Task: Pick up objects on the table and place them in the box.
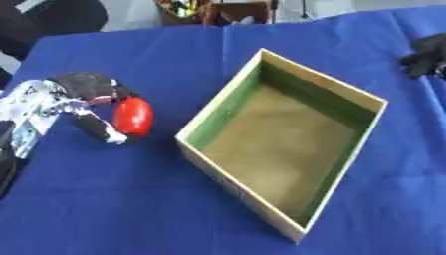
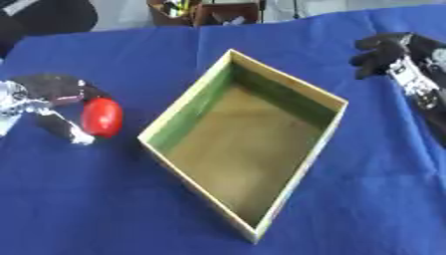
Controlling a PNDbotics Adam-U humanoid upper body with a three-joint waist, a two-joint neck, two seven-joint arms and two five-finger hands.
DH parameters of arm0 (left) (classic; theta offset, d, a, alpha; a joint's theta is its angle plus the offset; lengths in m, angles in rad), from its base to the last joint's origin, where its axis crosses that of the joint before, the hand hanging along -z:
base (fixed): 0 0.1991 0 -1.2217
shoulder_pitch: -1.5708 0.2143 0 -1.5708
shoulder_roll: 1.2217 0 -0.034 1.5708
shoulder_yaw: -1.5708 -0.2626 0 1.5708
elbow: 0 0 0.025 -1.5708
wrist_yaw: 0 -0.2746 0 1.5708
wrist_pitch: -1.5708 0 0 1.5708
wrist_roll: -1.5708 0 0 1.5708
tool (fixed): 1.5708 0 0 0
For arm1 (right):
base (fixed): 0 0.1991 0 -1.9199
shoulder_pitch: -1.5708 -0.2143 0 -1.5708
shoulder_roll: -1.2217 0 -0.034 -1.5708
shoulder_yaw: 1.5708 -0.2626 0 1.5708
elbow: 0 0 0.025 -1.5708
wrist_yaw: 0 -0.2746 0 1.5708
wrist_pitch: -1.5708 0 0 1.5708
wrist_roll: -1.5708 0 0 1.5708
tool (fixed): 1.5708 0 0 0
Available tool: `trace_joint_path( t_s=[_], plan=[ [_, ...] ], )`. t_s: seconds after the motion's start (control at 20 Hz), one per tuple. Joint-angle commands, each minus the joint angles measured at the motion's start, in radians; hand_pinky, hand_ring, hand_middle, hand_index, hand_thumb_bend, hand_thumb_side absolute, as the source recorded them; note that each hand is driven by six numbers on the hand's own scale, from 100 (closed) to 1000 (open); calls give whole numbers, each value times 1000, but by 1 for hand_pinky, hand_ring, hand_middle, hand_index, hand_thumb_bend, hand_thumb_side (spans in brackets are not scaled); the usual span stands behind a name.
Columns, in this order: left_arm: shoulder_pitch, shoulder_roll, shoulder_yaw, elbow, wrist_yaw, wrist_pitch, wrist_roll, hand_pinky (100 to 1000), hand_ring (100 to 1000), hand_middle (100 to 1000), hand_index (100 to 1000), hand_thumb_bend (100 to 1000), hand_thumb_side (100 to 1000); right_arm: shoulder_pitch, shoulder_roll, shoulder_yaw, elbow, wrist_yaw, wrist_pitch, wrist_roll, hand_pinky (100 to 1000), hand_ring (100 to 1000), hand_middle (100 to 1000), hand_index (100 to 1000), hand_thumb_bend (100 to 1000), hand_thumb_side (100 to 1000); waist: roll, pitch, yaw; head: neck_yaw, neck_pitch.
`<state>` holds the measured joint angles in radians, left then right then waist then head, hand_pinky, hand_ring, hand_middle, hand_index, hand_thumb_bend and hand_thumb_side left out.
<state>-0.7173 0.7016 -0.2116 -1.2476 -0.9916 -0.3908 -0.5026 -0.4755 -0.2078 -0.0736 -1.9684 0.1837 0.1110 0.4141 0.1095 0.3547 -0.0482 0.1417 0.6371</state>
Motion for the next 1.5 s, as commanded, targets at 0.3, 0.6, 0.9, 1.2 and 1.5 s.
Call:
trace_joint_path(
  t_s=[0.3,0.6,0.9,1.2,1.5],
  plan=[
    [-21,16,10,-5,27,14,46,329,530,519,749,457,675,-10,-16,-1,-6,0,-3,7,770,763,495,770,100,805,-2,-17,1,3,-10],
    [-25,15,19,-10,43,43,77,287,503,480,657,257,616,-7,-15,-2,-5,1,-3,9,771,764,495,771,100,803,-1,-18,1,2,-10],
    [-26,17,13,-24,55,91,135,231,464,435,595,100,462,-3,-13,-3,-5,2,-2,12,772,765,496,772,100,805,-1,-24,4,0,-7],
    [-34,22,18,-83,105,124,157,180,430,401,563,100,389,2,-11,-4,-4,2,0,14,773,765,497,772,100,805,0,-32,7,-3,-3],
    [-75,26,21,-203,176,152,133,154,412,382,543,100,358,9,-8,-5,-6,1,3,12,773,765,497,772,100,803,4,-46,11,-2,6]
  ],
)
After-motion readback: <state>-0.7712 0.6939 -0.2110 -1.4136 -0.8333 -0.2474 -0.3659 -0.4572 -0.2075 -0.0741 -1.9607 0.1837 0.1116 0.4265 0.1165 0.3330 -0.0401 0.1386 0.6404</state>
